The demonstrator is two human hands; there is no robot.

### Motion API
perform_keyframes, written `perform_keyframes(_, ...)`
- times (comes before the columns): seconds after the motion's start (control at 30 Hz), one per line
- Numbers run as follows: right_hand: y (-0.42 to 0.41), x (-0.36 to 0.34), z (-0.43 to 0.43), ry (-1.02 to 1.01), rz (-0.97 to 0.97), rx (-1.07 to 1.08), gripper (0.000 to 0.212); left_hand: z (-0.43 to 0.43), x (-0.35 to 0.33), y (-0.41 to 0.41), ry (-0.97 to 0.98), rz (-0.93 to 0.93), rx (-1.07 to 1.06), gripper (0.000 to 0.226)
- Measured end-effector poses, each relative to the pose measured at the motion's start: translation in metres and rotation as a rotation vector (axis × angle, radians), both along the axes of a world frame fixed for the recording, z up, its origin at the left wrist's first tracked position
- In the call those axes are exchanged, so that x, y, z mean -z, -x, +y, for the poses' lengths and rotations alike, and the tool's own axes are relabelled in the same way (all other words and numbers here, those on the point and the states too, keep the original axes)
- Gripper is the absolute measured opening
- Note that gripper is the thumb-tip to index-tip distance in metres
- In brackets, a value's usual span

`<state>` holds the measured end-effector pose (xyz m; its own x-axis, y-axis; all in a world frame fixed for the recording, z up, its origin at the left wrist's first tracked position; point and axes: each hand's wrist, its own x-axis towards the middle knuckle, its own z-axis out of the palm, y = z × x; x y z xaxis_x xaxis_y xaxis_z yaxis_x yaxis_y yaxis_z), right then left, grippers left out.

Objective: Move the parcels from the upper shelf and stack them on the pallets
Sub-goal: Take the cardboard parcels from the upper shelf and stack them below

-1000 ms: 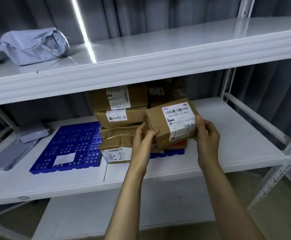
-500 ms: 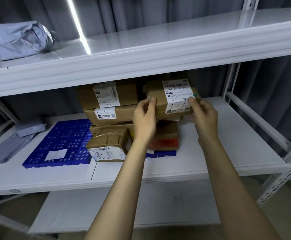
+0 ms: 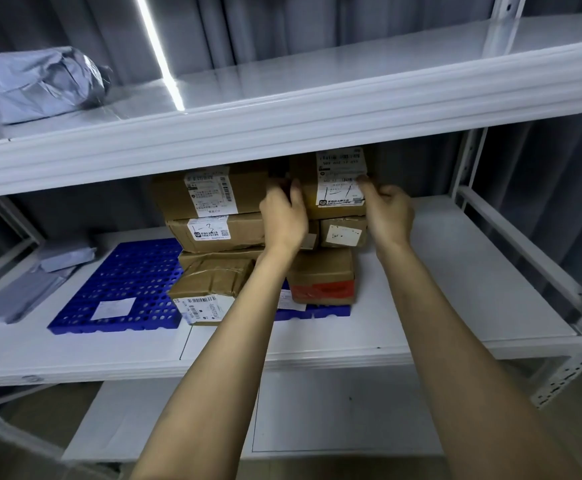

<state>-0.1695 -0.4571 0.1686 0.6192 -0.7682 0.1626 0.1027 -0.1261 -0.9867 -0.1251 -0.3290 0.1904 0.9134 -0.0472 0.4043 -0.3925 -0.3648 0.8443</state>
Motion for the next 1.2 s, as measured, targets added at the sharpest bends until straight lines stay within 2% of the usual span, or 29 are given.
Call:
perform_keyframes(0.13,-0.005,0.002,0.002,0.013,0.043,-0.007,0.032,0.001,-0.004,-0.006,-0.128,-0.060,-0.005,0.029)
perform_keyframes(0.37,-0.014,0.004,0.003,-0.007,0.039,-0.023,0.026,0.000,-0.015,-0.009,-0.433,-0.024,-0.058,0.029)
perform_keyframes(0.43,-0.014,0.007,0.004,0.006,0.039,-0.031,0.026,0.001,-0.012,-0.007,-0.418,-0.023,-0.084,0.027)
perform_keyframes(0.57,-0.016,0.014,0.003,0.053,0.021,0.011,0.040,0.002,0.003,-0.003,-0.258,-0.044,-0.099,0.021)
perform_keyframes(0.73,-0.018,0.020,0.006,0.137,-0.049,0.079,0.039,-0.004,0.023,0.011,-0.188,-0.183,-0.057,0.051)
perform_keyframes(0.97,-0.020,0.021,0.009,0.174,-0.075,0.086,0.035,-0.006,0.025,0.007,-0.164,-0.189,-0.007,0.066)
perform_keyframes(1.2,-0.025,0.019,0.010,0.175,-0.070,0.023,0.038,-0.005,0.025,0.004,-0.217,-0.150,-0.018,0.065)
